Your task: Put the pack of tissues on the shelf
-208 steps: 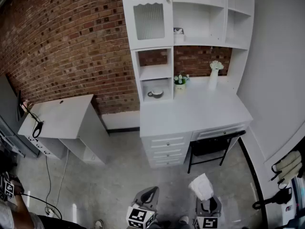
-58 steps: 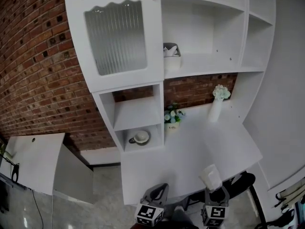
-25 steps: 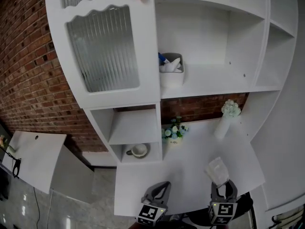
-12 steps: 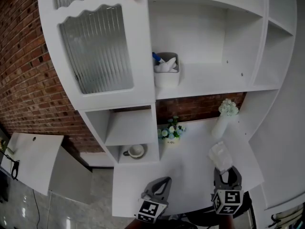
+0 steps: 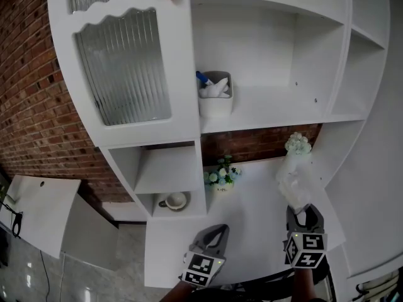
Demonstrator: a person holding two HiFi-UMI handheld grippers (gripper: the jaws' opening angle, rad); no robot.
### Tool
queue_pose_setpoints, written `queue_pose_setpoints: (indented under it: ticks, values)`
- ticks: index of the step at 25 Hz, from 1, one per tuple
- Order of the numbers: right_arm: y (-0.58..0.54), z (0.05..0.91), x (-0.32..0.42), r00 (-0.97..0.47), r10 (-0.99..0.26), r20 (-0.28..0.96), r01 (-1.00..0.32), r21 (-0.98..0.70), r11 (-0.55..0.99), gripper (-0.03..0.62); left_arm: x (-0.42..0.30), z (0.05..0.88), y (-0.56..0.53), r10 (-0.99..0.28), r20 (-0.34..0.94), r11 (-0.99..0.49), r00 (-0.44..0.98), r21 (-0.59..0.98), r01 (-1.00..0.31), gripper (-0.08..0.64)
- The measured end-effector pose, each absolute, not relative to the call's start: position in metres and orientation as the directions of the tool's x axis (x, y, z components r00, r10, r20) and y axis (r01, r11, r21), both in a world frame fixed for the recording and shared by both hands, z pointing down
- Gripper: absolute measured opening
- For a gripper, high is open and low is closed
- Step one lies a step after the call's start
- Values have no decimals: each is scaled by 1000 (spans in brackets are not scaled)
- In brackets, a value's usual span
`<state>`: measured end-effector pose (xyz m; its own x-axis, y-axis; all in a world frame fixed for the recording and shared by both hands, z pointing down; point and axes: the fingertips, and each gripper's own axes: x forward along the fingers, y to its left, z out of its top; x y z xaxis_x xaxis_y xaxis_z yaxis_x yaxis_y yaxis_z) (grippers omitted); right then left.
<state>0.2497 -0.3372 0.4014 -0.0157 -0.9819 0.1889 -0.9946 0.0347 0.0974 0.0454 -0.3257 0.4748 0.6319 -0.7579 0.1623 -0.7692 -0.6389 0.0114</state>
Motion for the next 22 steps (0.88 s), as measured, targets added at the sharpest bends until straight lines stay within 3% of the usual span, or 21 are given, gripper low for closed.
queue_pose_setpoints:
  ticks: [22]
  values:
    - [-380,309,278,5,-999,36,-986,165,1,198,37,414,-380,-791,41,-611,610,-98,-786,11]
